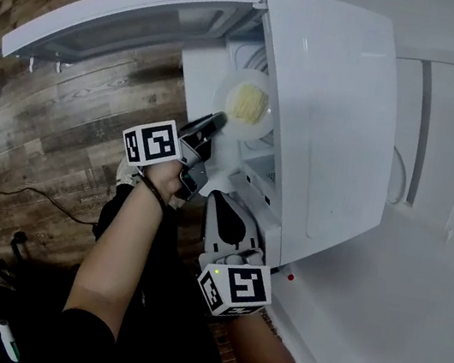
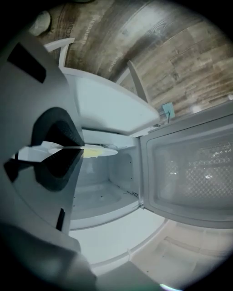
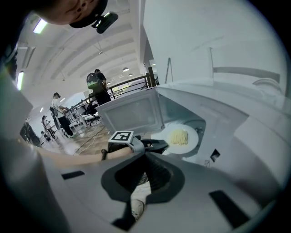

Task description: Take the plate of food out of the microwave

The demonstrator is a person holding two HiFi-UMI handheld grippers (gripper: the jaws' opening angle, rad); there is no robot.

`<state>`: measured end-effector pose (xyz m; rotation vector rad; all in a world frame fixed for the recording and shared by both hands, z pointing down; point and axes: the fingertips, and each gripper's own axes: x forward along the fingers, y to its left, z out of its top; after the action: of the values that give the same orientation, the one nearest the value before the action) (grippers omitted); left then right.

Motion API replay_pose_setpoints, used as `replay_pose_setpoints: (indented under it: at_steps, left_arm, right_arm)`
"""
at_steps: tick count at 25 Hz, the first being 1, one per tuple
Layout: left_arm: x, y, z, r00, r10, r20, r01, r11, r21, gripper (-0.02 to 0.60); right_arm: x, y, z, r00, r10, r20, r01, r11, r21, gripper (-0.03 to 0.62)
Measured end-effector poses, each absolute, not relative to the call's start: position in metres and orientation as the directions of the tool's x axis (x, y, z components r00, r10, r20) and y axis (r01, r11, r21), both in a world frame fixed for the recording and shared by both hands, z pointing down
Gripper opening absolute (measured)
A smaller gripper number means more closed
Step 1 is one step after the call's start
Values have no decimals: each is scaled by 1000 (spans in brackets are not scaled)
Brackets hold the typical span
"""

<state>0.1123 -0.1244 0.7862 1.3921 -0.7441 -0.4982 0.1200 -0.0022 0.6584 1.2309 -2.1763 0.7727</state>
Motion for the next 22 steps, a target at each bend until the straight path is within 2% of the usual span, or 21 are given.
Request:
replay_pose_setpoints:
  at_steps: [11,16,22]
  left_arm:
    - [51,-89,744,607,-769,203,-69,204,977,12]
    - [16,-72,693,556,-805,206,-20,235,972,12]
    - [-8,-64,621,533,-817,221,-18,250,968,12]
  right_arm:
    - [102,-3,638,-485,-577,658,-860,450,-240,14]
    - [88,-8,609,-493,-596,634,-861,442,-254,14]
    - [77,-33,547,-497,-661,562,-863,440,-247,14]
